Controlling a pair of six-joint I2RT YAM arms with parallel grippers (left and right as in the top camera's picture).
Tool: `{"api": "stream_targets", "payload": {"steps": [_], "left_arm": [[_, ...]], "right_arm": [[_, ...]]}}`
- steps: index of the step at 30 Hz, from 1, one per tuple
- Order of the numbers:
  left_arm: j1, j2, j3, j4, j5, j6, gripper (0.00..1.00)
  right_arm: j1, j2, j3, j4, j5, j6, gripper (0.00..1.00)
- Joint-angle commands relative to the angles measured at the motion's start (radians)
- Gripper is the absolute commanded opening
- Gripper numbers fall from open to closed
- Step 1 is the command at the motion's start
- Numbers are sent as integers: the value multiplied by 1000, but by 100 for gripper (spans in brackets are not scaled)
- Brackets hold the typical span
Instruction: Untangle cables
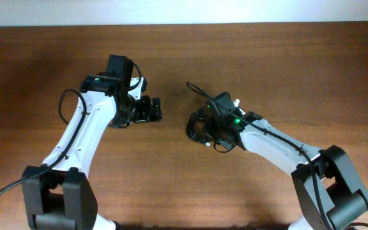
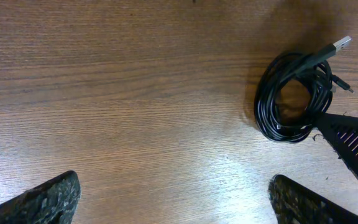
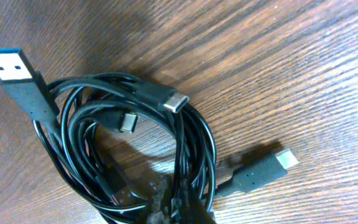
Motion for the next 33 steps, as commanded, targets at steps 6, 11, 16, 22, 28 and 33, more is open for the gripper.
{"api": "stream_targets", "payload": {"steps": [6, 11, 16, 22, 28, 33], "left_arm": [[2, 7, 10, 2, 11, -12, 99], [2, 7, 10, 2, 11, -12, 99], [2, 7, 10, 2, 12, -13, 99], [2, 7, 10, 2, 11, -13, 99], [2, 7, 10, 2, 11, -12, 99], [2, 7, 10, 3, 11, -12, 99]], "right_arm": [[5, -91, 106, -57, -77, -223, 4], [5, -255, 300, -283, -90, -377, 4], [9, -346, 350, -438, 4, -422, 26], [9, -215, 278, -435, 38, -357, 51], [8, 18, 274, -378, 26, -322, 51], [8, 130, 274, -362, 30, -276, 60]]}}
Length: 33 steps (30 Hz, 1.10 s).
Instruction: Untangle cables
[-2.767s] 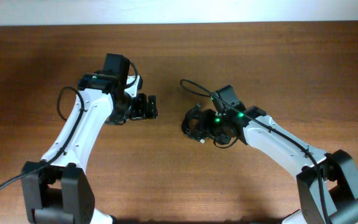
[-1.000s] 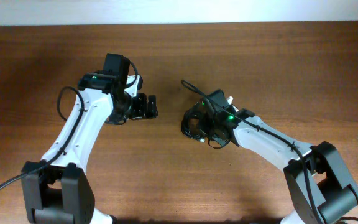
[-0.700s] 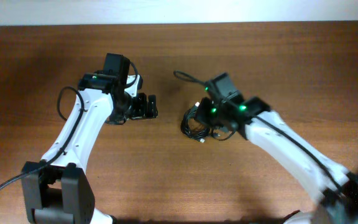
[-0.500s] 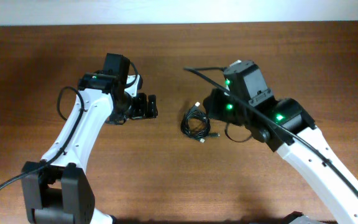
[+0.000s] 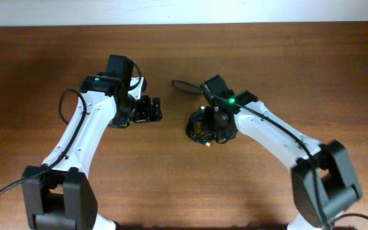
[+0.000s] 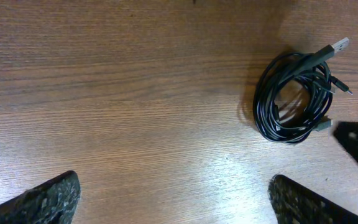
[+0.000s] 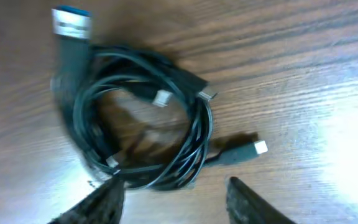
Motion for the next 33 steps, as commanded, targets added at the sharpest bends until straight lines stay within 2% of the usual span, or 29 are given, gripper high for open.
{"api": "stream_targets", "payload": {"steps": [1, 7, 11, 19, 23, 33], "left_arm": [[2, 7, 10, 2, 11, -10, 99], [2, 7, 10, 2, 11, -10, 99], [2, 7, 8, 2, 11, -10, 99], [2, 7, 8, 3, 11, -10, 99], [2, 7, 7, 3, 11, -10, 99], [2, 7, 6, 3, 11, -10, 99]], "right_arm": [[5, 65, -5, 10, 16, 39, 61], [5, 103, -5, 46, 16, 39, 61], [6, 103, -5, 69, 17, 39, 47], [6, 103, -6, 108, 77, 40, 45], [5, 103, -6, 137, 88, 39, 35], [6, 103, -18, 119, 99, 40, 31]]}}
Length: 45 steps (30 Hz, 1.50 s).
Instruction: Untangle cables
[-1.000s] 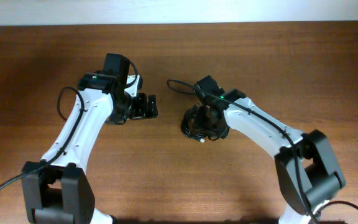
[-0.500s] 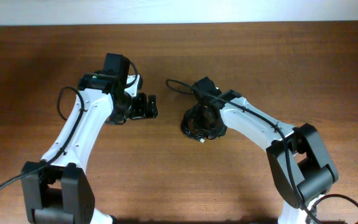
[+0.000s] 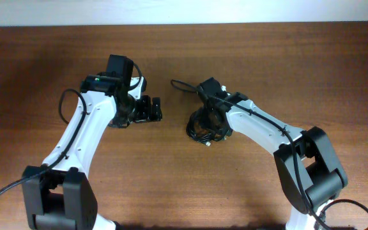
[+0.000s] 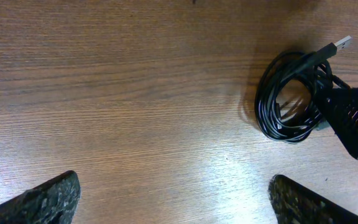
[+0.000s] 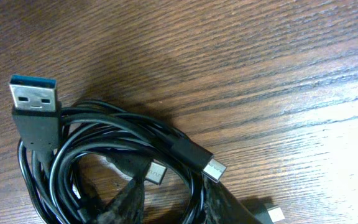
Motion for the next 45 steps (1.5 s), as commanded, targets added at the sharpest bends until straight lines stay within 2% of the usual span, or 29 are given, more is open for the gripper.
{"api": "stream_targets", "payload": {"steps": [1, 6, 9, 14, 18, 24, 29, 36, 39, 41, 43, 44, 45], "left_arm": [[2, 7, 6, 3, 11, -10, 99], [2, 7, 6, 5, 11, -10, 99], [2, 7, 6, 5, 11, -10, 99], [2, 7, 6, 5, 11, -10, 99], [2, 7, 5, 5, 11, -10, 99], [2, 7, 5, 5, 11, -10, 99], [2, 7, 5, 5, 11, -10, 99], [2, 7, 5, 0, 19, -10, 99], [2, 7, 5, -27, 101, -9, 99], [2, 7, 5, -45, 206, 39, 99], [2, 7, 5, -55, 374, 190, 99], [2, 7, 5, -73, 504, 298, 99], [0, 7, 5, -85, 589, 339, 99]], "right_arm": [[6, 5, -25, -3, -13, 33, 29], [6, 5, -37, 2, -23, 65, 20], [6, 5, -37, 3, -23, 65, 7], [5, -33, 28, -76, -23, 53, 4], [5, -106, 160, -203, -22, 0, 4], [8, -219, 355, -364, -69, 0, 4], [7, -265, 378, -322, -253, 1, 4], [7, -254, 377, -312, -282, -71, 4], [7, -254, 377, -314, -282, -71, 4], [8, -254, 377, -314, -282, -71, 4], [15, -250, 377, -311, -283, -71, 4], [22, -247, 377, -308, -283, -71, 4], [27, -243, 377, -307, -285, -71, 4]]}}
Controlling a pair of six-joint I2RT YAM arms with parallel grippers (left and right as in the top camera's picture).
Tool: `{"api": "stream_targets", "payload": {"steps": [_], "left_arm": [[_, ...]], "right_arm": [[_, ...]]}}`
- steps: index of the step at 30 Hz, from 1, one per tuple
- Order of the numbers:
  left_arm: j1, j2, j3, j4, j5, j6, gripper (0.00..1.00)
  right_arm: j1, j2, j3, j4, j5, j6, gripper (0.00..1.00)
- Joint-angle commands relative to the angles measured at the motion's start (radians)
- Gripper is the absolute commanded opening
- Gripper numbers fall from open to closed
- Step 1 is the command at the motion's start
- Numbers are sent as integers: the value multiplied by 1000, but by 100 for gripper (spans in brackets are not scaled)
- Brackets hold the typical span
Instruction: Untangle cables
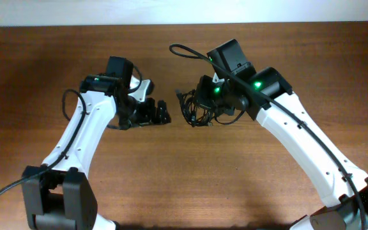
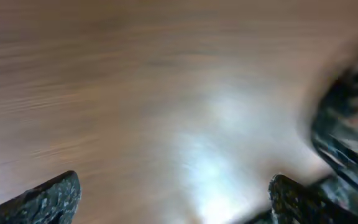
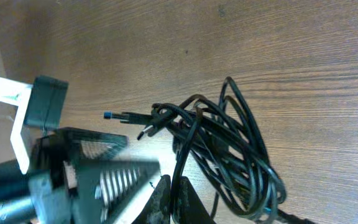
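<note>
The tangled black cables [image 1: 191, 110] form one loose bundle with several plugs, hanging off the table from my right gripper [image 1: 203, 105]. In the right wrist view the right gripper [image 3: 174, 190] is shut on one strand, and the cable bundle [image 3: 232, 149] dangles in loops beyond it, a USB plug [image 3: 120, 116] sticking out left. My left gripper [image 1: 161, 114] stands open just left of the bundle. The left wrist view is blurred: the left gripper [image 2: 173, 182] is open, with the cables [image 2: 347, 127] a dark smear at right.
Bare brown wooden table [image 1: 299, 51] surrounds both arms. A pale wall strip [image 1: 184, 11] runs along the far edge. The right arm's own black cable [image 1: 187, 50] loops up behind its wrist. The left gripper's finger [image 3: 104, 177] shows close by in the right wrist view.
My right gripper was down over the bundle on the table; now it is shut on a strand with the bundle lifted and shifted left. The left gripper has moved slightly right, toward it.
The bundle lay coiled on the table with my right gripper low at its edge. Then the gripper stood open above it, then straddled its strands from the far side. Now the bundle hangs from it, near the left gripper, which stayed open and barely moved until now.
</note>
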Motion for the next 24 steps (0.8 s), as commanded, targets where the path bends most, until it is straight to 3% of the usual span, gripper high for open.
{"api": "stream_targets", "payload": {"steps": [1, 6, 9, 12, 14, 19, 24], "left_arm": [[-1, 7, 5, -28, 373, 228, 99], [-4, 7, 5, 29, 381, 227, 99], [-7, 7, 5, 93, 388, 97, 99], [-23, 7, 5, 150, 380, 79, 99], [-43, 7, 5, 191, 288, 39, 99], [-60, 7, 5, 192, -43, -198, 99], [-60, 7, 5, 193, -49, -201, 99]], "right_arm": [[28, 18, 8, 7, -19, -12, 4], [29, 19, 8, 23, -72, -13, 4], [29, 18, 8, 94, -207, -13, 4], [29, 18, 8, 125, -259, -13, 4], [27, 6, 8, 124, -266, -26, 4], [24, -124, 11, 134, -237, -82, 4], [-37, -304, 11, 85, -130, -100, 4]]}}
